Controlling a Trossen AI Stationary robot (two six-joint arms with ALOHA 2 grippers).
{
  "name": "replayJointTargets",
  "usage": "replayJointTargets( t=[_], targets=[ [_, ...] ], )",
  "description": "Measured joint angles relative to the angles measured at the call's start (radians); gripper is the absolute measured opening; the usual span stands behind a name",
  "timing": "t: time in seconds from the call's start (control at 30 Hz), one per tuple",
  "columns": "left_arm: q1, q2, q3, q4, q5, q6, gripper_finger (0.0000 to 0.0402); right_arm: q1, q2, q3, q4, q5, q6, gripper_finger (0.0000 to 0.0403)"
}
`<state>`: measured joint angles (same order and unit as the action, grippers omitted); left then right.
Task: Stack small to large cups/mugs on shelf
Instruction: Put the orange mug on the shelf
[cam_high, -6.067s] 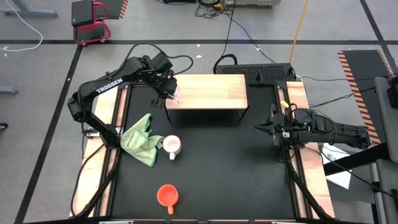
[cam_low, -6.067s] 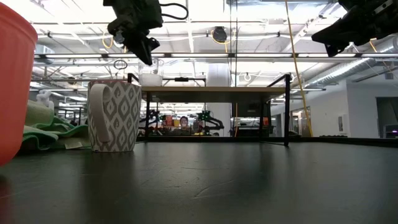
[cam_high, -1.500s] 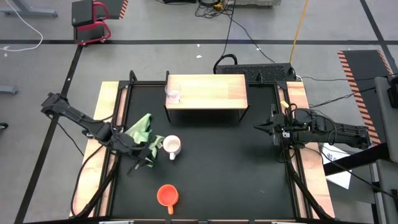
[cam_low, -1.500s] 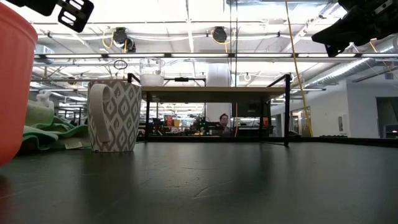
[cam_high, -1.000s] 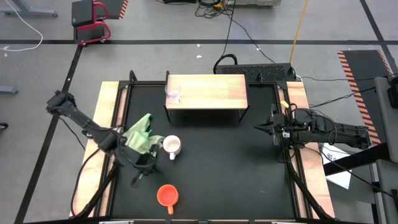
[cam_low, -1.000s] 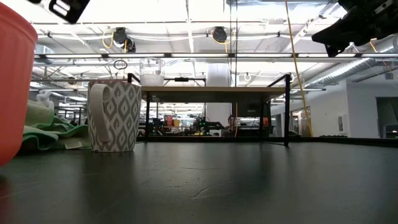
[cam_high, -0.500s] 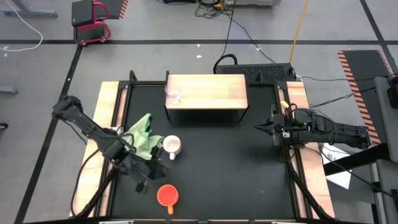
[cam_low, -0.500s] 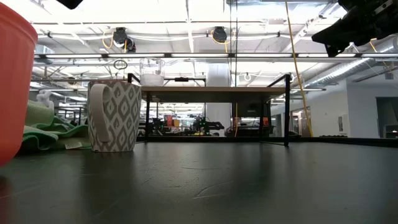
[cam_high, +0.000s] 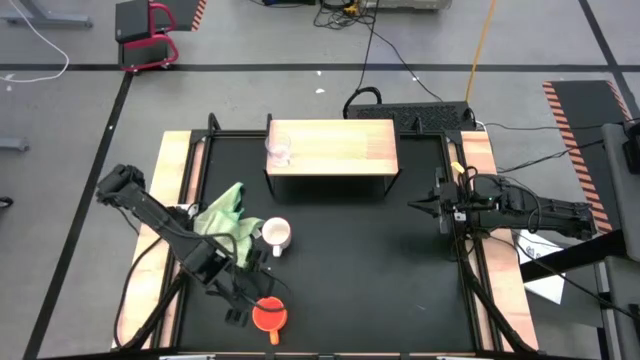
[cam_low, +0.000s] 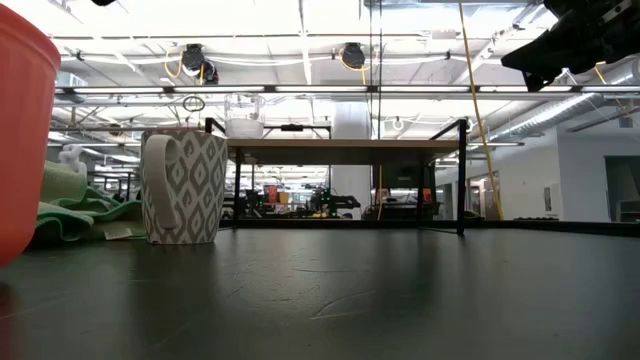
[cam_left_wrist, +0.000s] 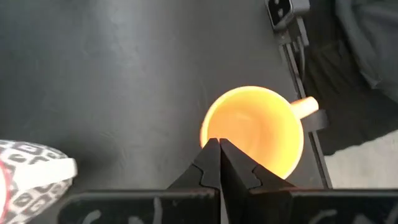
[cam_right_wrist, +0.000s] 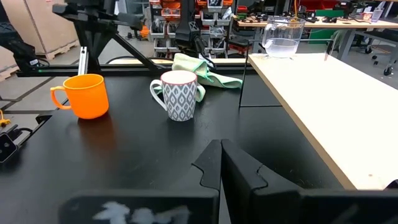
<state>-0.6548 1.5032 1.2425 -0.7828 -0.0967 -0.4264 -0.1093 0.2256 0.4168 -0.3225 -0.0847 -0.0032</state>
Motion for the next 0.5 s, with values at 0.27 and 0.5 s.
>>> replayJointTargets(
  t=[0.27, 0.5],
  targets=[
    [0.001, 0.056, 0.042, 0.0, 0.07, -0.051, 0.0001, 0.0, 0.0, 0.0, 0.0, 0.0, 0.0, 0.0],
    [0.0, 0.063, 0.044, 0.002, 0.076, -0.067, 0.0023, 0.0, 0.0, 0.0, 0.0, 0.0, 0.0, 0.0]
  ],
)
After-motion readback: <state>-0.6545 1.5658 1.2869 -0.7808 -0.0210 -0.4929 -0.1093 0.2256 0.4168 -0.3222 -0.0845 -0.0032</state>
